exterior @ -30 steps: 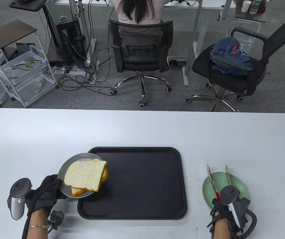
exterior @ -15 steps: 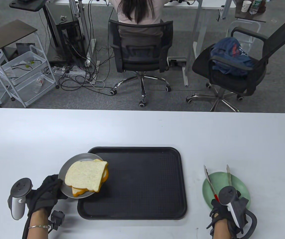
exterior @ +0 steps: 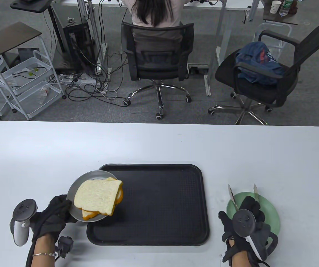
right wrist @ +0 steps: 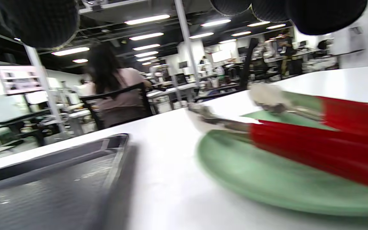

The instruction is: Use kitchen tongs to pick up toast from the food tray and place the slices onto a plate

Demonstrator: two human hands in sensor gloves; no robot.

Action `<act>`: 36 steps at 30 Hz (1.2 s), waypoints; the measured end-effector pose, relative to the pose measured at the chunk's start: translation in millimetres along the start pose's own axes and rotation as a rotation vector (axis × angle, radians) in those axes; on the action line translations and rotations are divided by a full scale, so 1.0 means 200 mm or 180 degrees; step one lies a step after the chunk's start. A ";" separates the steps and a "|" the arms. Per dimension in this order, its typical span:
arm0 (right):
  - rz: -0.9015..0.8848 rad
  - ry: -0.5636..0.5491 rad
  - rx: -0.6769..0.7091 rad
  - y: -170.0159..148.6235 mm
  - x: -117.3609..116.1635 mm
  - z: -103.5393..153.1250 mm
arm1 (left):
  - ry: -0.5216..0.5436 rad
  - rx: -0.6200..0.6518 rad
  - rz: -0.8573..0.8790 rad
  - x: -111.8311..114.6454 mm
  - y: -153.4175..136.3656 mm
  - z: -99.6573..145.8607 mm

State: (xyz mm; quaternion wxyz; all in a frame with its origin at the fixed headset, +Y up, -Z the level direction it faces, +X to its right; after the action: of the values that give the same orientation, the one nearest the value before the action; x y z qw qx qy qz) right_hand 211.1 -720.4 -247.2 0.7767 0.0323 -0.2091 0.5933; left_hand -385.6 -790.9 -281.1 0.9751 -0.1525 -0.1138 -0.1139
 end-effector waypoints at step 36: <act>-0.0976 0.0549 0.1620 0.59 -0.34 0.23 | 0.0183 0.0069 -0.0067 -0.02 0.01 0.01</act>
State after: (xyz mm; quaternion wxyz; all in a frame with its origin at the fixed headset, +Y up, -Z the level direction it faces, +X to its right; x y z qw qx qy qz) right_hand 73.5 -760.3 -254.1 0.8390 0.2064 0.0201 0.5031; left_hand -389.8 -787.1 -281.8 0.9783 -0.1374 -0.0886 -0.1273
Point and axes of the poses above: the tracker on the back of each hand, its own y axis roughly to the thumb side, its own z axis roughly from the fingertips to the wrist, x = y × z, the point moved 1 cm from there along -z, roughly from the wrist to the fingertips, and after that the axes turned 11 degrees about -y, right-handed, at the moved point
